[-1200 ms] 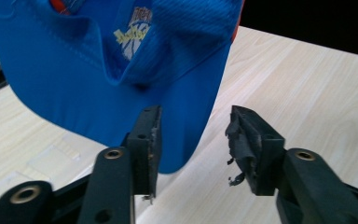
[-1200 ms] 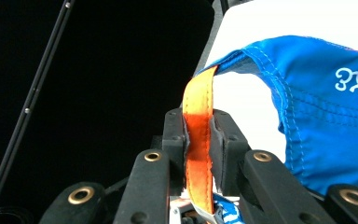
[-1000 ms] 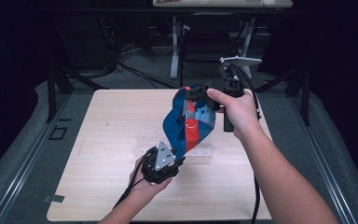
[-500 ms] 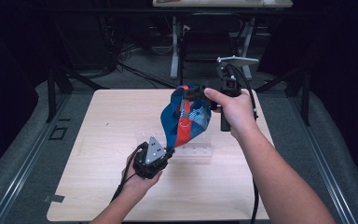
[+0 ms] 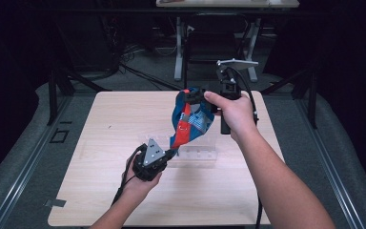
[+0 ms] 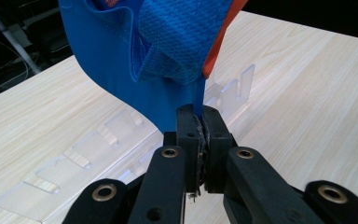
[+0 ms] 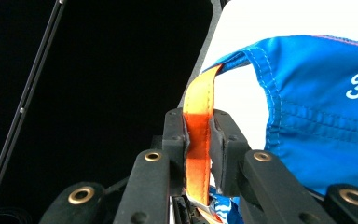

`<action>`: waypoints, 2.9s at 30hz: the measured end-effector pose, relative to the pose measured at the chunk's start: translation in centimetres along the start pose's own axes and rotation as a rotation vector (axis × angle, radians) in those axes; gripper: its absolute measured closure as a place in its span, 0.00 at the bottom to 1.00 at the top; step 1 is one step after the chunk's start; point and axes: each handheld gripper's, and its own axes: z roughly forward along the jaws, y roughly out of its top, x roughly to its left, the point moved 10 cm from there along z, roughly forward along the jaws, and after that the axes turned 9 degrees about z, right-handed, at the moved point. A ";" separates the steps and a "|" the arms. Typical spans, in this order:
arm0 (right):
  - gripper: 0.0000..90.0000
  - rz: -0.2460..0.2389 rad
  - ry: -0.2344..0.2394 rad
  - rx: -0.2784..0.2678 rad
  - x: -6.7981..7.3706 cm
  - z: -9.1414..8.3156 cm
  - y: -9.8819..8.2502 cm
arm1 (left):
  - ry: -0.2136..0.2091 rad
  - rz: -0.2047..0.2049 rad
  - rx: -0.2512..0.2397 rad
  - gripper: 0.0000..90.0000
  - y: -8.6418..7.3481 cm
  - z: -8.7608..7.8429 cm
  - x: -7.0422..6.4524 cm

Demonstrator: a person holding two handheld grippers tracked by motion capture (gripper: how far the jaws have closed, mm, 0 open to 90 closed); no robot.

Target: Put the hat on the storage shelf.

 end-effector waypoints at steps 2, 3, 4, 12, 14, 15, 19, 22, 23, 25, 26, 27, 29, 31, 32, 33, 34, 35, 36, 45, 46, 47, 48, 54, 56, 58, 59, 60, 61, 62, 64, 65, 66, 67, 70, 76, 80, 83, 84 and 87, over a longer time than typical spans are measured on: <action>0.86 -0.001 0.000 0.002 -0.1 0.1 0.0 | -0.001 -0.007 0.001 0.98 -0.2 0.1 0.1; 0.86 0.000 0.000 0.003 -0.2 0.2 0.0 | -0.001 -0.009 0.001 0.98 -0.3 0.2 0.1; 0.86 0.002 -0.001 0.004 -0.3 0.4 0.1 | -0.002 -0.014 0.000 0.98 -0.3 0.2 0.1; 0.86 0.018 -0.002 0.012 -1.0 1.5 0.1 | -0.012 -0.025 0.004 0.98 -1.4 0.5 0.3; 0.86 0.017 -0.001 0.017 -1.1 1.7 0.0 | -0.014 -0.031 0.006 0.98 -1.6 0.6 0.3; 0.86 0.017 -0.001 0.017 -1.1 1.7 0.0 | -0.014 -0.031 0.006 0.98 -1.6 0.6 0.3; 0.86 0.019 -0.007 0.026 -1.5 2.2 -0.1 | -0.016 -0.033 0.006 0.98 -1.9 0.8 0.2; 0.86 0.023 -0.009 0.027 -1.8 2.4 -0.1 | -0.016 -0.033 0.008 0.98 -2.0 0.8 0.3; 0.86 0.022 -0.014 0.027 -1.9 2.5 -0.1 | -0.016 -0.033 0.009 0.98 -2.1 0.8 0.3; 0.86 0.021 -0.015 0.025 -2.0 2.6 -0.1 | -0.015 -0.038 0.006 0.98 -2.1 0.9 0.4; 0.86 0.030 -0.012 0.024 -2.2 2.7 -0.1 | -0.015 -0.039 0.008 0.98 -2.2 0.9 0.4; 0.86 0.030 -0.012 0.024 -2.2 2.7 -0.1 | -0.017 -0.040 0.010 0.98 -2.3 0.9 0.4; 0.86 0.032 -0.020 0.025 -2.5 2.9 -0.1 | -0.019 -0.046 0.012 0.98 -2.6 0.9 0.5; 0.85 0.037 -0.016 0.021 -2.7 3.0 -0.1 | -0.018 -0.052 0.016 0.98 -2.9 1.0 0.6; 0.81 0.034 -0.012 0.012 -2.8 3.0 0.0 | -0.021 -0.057 0.025 0.98 -3.2 1.1 0.6; 0.79 0.032 -0.012 0.009 -2.8 3.0 0.0 | -0.024 -0.059 0.031 0.98 -3.3 1.2 0.6; 0.77 0.025 -0.011 0.010 -2.8 2.9 0.0 | -0.023 -0.061 0.029 0.98 -3.5 1.3 0.6; 0.76 0.021 -0.009 0.004 -2.7 2.8 0.0 | -0.025 -0.061 0.033 0.98 -3.6 1.3 0.6; 0.75 0.015 -0.014 -0.002 -2.8 2.7 0.1 | -0.024 -0.066 0.030 0.98 -3.7 1.3 0.6; 0.73 0.006 -0.012 -0.006 -2.9 2.0 -0.1 | -0.026 -0.079 0.022 0.97 -4.0 1.4 0.8; 0.73 0.002 -0.016 -0.009 -3.0 1.7 -0.1 | -0.026 -0.081 0.024 0.97 -4.0 1.4 0.8; 0.73 0.002 -0.016 -0.009 -3.0 1.7 -0.1 | -0.026 -0.080 0.024 0.97 -4.1 1.4 0.8; 0.73 0.004 -0.014 -0.013 -3.0 1.6 0.0 | -0.025 -0.079 0.024 0.97 -4.1 1.4 0.8; 0.73 0.005 -0.022 -0.028 -3.5 1.0 0.2 | -0.030 -0.091 0.042 0.97 -4.5 1.5 0.8; 0.73 0.003 -0.023 -0.028 -3.6 0.9 0.2 | -0.029 -0.094 0.041 0.97 -4.5 1.6 0.9; 0.73 0.004 -0.023 -0.031 -3.5 0.8 0.2 | -0.027 -0.096 0.039 0.97 -4.5 1.6 1.0; 0.73 0.006 -0.021 -0.032 -3.5 0.8 0.2 | -0.026 -0.095 0.042 0.97 -4.6 1.5 1.0; 0.73 0.007 -0.020 -0.031 -3.5 0.8 0.2 | -0.023 -0.095 0.039 0.97 -4.6 1.6 1.0; 0.73 0.003 -0.021 -0.029 -3.5 0.8 0.1 | -0.022 -0.094 0.041 0.97 -4.7 1.5 1.0; 0.73 -0.003 -0.026 -0.027 -3.5 0.8 0.1 | -0.021 -0.100 0.043 0.96 -4.8 1.5 1.1; 0.73 -0.004 -0.027 -0.029 -3.5 0.8 0.1 | -0.017 -0.100 0.042 0.96 -4.9 1.4 1.2; 0.73 -0.004 -0.028 -0.030 -3.5 0.8 0.1 | -0.016 -0.102 0.042 0.96 -4.9 1.4 1.2; 0.73 -0.004 -0.028 -0.031 -3.5 0.8 0.1 | -0.014 -0.103 0.044 0.95 -5.0 1.4 1.2; 0.73 -0.002 -0.027 -0.036 -3.5 0.8 0.1 | -0.014 -0.104 0.046 0.95 -5.0 1.4 1.2; 0.73 -0.005 -0.030 -0.032 -3.6 0.7 0.1 | -0.005 -0.106 0.044 0.94 -5.1 1.4 1.3; 0.73 -0.007 -0.036 -0.031 -3.6 0.6 0.1 | 0.003 -0.114 0.042 0.93 -5.3 1.1 1.5; 0.73 -0.009 -0.036 -0.036 -3.7 0.6 0.1 | 0.008 -0.111 0.040 0.88 -5.3 0.9 1.7; 0.73 -0.008 -0.035 -0.039 -3.7 0.5 0.1 | 0.013 -0.120 0.033 0.82 -5.3 0.6 1.9; 0.73 -0.008 -0.037 -0.039 -3.7 0.4 0.1 | 0.014 -0.125 0.030 0.79 -5.4 0.5 2.0; 0.72 -0.012 -0.044 -0.041 -3.8 0.4 0.1 | 0.019 -0.123 0.034 0.73 -5.6 0.3 2.2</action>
